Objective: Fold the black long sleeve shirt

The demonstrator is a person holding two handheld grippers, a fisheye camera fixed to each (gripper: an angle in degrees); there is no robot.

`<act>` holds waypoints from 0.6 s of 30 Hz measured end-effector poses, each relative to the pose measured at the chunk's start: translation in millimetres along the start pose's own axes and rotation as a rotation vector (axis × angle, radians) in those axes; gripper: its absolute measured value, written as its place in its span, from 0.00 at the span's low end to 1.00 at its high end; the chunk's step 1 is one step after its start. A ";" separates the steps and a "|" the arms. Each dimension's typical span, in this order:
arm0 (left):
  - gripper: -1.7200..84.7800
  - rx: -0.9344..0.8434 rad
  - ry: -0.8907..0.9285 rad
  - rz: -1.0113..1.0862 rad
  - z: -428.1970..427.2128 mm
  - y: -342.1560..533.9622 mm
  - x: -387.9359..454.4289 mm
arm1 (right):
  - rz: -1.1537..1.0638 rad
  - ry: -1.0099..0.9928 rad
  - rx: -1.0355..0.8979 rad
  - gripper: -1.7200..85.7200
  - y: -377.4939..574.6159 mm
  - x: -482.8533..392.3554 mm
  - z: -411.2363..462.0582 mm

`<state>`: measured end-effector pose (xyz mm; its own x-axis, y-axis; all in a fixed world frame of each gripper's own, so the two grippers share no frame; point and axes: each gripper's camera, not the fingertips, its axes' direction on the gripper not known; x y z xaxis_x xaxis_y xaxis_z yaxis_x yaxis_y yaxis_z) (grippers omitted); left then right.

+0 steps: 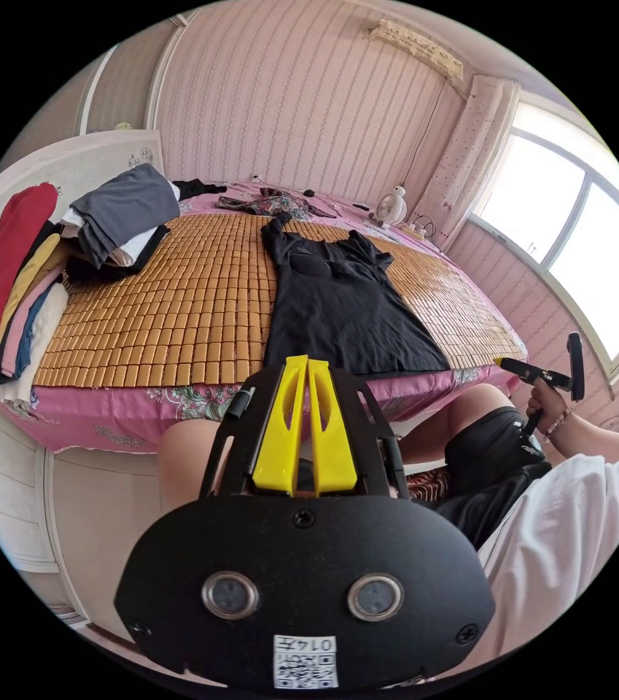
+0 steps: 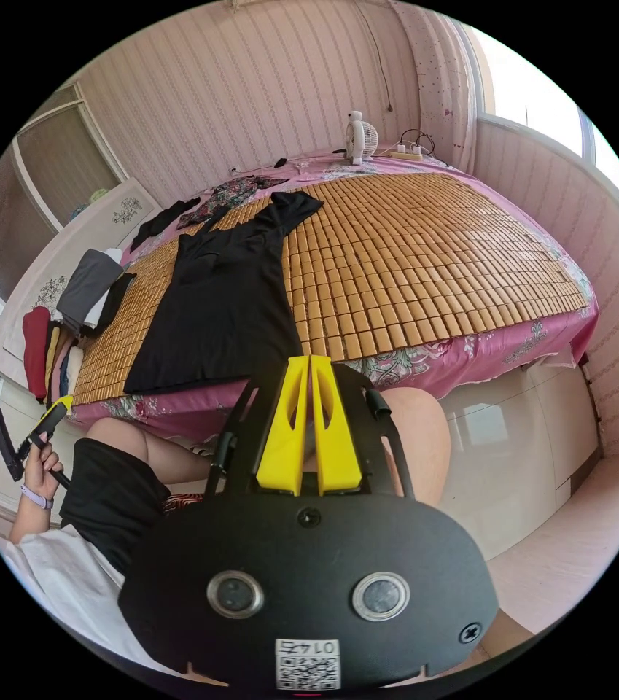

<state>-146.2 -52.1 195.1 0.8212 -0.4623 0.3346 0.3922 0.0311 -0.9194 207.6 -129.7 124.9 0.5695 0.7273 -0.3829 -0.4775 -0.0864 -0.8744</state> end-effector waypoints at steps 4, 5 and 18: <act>0.01 0.034 0.098 -0.028 -2.9 10.9 -18.5 | -0.035 -0.044 0.054 0.08 -10.1 11.9 -8.4; 0.01 0.042 0.118 -0.024 0.6 11.0 -18.5 | -0.049 -0.051 0.098 0.09 -17.5 17.8 -11.9; 0.05 -0.037 0.178 0.109 171.8 -76.7 20.4 | -0.204 0.030 0.099 0.14 -234.6 59.7 46.3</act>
<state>-88.3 88.4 308.0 0.7703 -0.6075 0.1940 0.2871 0.0587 -0.9561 322.7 -34.4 321.0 0.6798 0.7023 -0.2112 -0.4131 0.1287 -0.9016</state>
